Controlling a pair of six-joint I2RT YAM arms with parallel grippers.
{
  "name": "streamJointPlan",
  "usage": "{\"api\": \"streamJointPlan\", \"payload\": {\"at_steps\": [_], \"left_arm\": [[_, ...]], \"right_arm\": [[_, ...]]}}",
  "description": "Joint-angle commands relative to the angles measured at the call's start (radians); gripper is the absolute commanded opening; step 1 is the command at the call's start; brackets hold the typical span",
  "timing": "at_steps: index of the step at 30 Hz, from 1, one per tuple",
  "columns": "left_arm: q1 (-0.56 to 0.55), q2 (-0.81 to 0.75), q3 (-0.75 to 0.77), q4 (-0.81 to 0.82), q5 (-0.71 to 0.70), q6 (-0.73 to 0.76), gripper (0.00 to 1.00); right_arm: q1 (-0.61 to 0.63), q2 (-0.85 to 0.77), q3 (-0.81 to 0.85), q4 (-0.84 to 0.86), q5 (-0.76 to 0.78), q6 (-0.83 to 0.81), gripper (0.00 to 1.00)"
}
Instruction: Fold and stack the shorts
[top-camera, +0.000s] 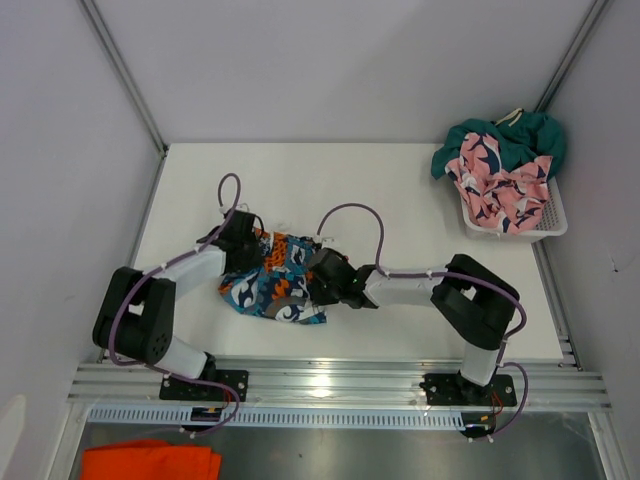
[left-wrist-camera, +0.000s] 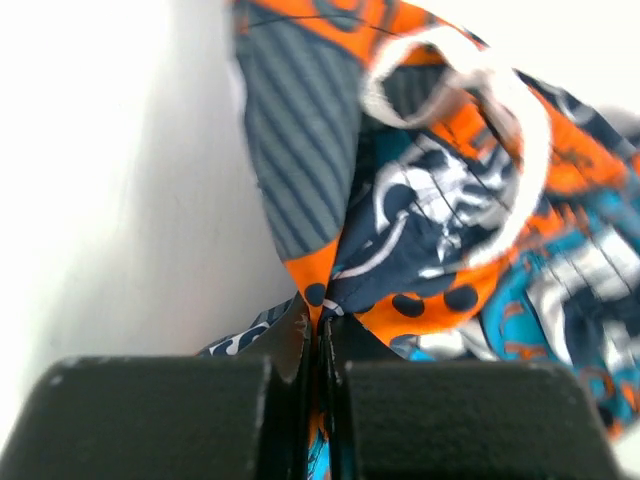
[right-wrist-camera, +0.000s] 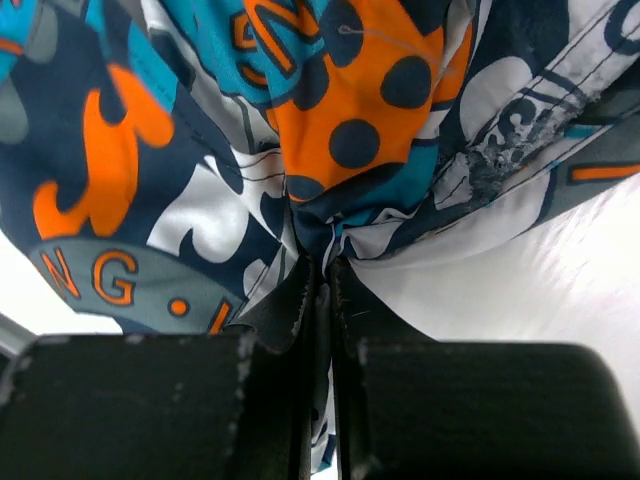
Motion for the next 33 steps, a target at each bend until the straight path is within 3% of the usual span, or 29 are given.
{"api": "streamJointPlan", "payload": {"at_steps": [1, 7, 17, 18, 20, 23, 24, 26, 27, 28, 29, 30, 32, 33], "left_arm": [[0.022, 0.043, 0.087, -0.047, -0.062, 0.097, 0.0], [0.101, 0.043, 0.081, -0.091, -0.147, 0.08, 0.0], [0.4, -0.077, -0.009, -0.114, -0.303, 0.002, 0.11], [0.413, -0.089, -0.005, -0.123, -0.341, -0.014, 0.37], [0.431, -0.138, -0.015, -0.128, -0.398, -0.032, 0.49], [0.482, -0.204, -0.054, -0.117, -0.457, -0.04, 0.55], [0.494, -0.213, -0.066, -0.099, -0.467, -0.037, 0.67], [0.528, -0.219, -0.072, -0.087, -0.469, -0.037, 0.76], [0.537, -0.206, -0.065, -0.096, -0.449, -0.037, 0.99], [0.543, -0.198, -0.046, -0.103, -0.435, -0.038, 0.99], [0.546, -0.187, -0.034, -0.114, -0.425, -0.037, 0.99], [0.546, -0.175, -0.019, -0.119, -0.418, -0.035, 0.99], [0.548, -0.186, -0.012, -0.134, -0.412, -0.044, 0.99], [0.546, -0.199, -0.023, -0.13, -0.411, -0.046, 0.99]], "right_arm": [[0.037, -0.027, -0.037, -0.004, 0.039, 0.111, 0.0], [0.093, 0.045, 0.092, -0.027, 0.074, 0.099, 0.0], [0.161, 0.303, 0.402, -0.007, 0.007, 0.059, 0.0], [0.169, 0.352, 0.467, -0.009, -0.01, 0.056, 0.0], [0.181, 0.401, 0.528, -0.006, -0.053, 0.059, 0.0], [0.191, 0.476, 0.611, 0.03, -0.111, 0.064, 0.0], [0.195, 0.492, 0.627, 0.037, -0.119, 0.061, 0.0], [0.217, 0.542, 0.693, 0.047, -0.131, 0.047, 0.0], [0.221, 0.562, 0.721, 0.045, -0.159, 0.041, 0.0], [0.226, 0.584, 0.753, 0.037, -0.168, 0.038, 0.02], [0.226, 0.614, 0.802, 0.024, -0.185, 0.039, 0.22], [0.223, 0.621, 0.81, 0.031, -0.196, 0.045, 0.33], [0.214, 0.607, 0.787, 0.108, -0.216, 0.05, 0.45], [0.209, 0.598, 0.781, 0.125, -0.22, 0.051, 0.46]]}}
